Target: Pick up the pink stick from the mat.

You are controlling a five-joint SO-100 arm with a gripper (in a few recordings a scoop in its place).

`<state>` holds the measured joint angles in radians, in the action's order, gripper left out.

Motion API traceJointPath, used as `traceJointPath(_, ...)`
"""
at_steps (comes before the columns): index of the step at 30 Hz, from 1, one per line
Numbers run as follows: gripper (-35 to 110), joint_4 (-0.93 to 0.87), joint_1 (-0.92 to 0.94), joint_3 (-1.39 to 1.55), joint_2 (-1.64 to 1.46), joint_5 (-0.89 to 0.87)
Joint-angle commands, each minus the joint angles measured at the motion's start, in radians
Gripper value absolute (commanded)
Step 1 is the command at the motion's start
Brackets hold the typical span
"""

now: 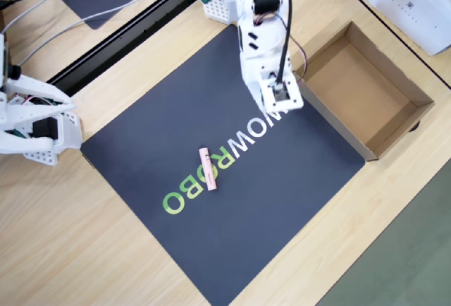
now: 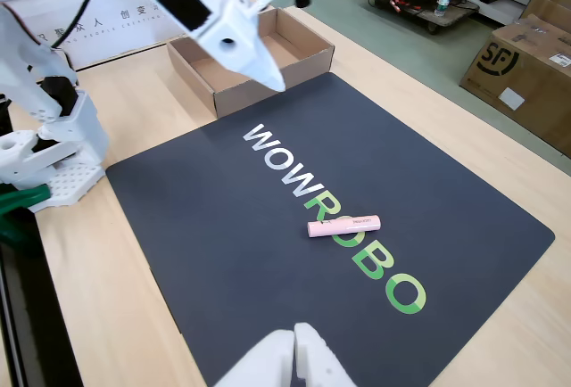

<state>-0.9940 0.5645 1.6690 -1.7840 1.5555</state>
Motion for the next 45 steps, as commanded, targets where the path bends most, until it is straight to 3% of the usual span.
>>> traceJointPath(1, 0, -0.005, 0.057, -0.137, 0.074, 0.005)
traceJointPath(6, 0, -0.034, 0.115, -0.291, 0.244, 0.006)
traceJointPath(18, 0, -0.331, 0.264, -0.726, 0.591, 0.014)
traceJointPath(26, 1, -0.324, 0.328, -0.913, 0.781, 0.012)
traceJointPath(30, 21, -0.324, 0.348, -1.006, 0.885, 0.012)
traceJointPath(45, 32, -0.256, 0.368, -1.227, 1.187, 0.006)
